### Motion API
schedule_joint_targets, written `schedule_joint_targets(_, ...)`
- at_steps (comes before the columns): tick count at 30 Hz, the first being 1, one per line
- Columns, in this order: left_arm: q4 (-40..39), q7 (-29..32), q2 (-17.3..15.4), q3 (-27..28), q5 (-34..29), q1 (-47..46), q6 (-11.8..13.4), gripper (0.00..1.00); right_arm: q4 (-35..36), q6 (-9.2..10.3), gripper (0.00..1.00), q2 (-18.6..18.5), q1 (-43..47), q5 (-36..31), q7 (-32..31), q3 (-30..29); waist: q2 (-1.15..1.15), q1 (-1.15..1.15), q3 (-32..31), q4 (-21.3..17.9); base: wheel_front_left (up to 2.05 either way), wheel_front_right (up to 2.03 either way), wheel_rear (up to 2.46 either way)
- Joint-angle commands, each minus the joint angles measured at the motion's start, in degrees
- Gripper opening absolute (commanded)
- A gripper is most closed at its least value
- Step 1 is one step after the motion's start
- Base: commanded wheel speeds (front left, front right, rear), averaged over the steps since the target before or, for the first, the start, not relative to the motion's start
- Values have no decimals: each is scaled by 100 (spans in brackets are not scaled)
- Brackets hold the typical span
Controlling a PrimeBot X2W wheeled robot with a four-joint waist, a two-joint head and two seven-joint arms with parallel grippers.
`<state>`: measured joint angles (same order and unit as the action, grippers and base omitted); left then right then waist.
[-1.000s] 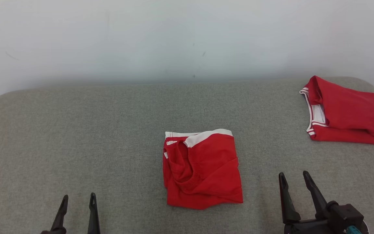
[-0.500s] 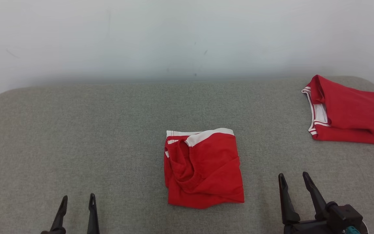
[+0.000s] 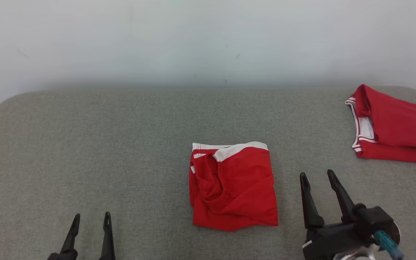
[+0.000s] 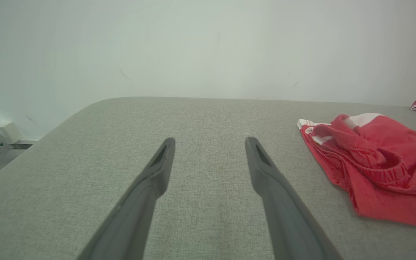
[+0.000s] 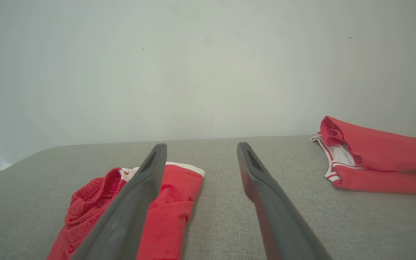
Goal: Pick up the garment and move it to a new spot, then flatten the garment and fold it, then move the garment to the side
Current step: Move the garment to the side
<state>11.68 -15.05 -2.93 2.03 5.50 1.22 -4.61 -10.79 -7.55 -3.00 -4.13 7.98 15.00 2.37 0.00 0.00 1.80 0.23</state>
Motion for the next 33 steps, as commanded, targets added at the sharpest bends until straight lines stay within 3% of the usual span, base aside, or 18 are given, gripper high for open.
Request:
schedule_joint_targets(1,13,-12,6,-25,-5,-41,-14,100,-146,12,100,14,-143,-41,23,36,0,0,33,59,0,0,0)
schedule_joint_targets(5,35,-12,6,-86,31,-135,-18,100,-638,12,100,15,-689,-109,14,54,0,0,108,187,0,0,0)
schedule_joint_targets(17,135,-12,7,-287,167,-204,45,100,-2997,12,100,15,-1985,-223,-382,-112,0,0,247,546,0,0,0)
schedule_joint_targets(32,188,-12,6,-412,251,-330,61,100,-4450,12,100,20,-2604,454,-589,343,0,0,392,689,0,0,0)
schedule_joint_targets(33,189,-12,6,-422,252,-360,60,100,-4497,12,69,19,-2630,515,-600,400,0,0,404,697,0,0,0)
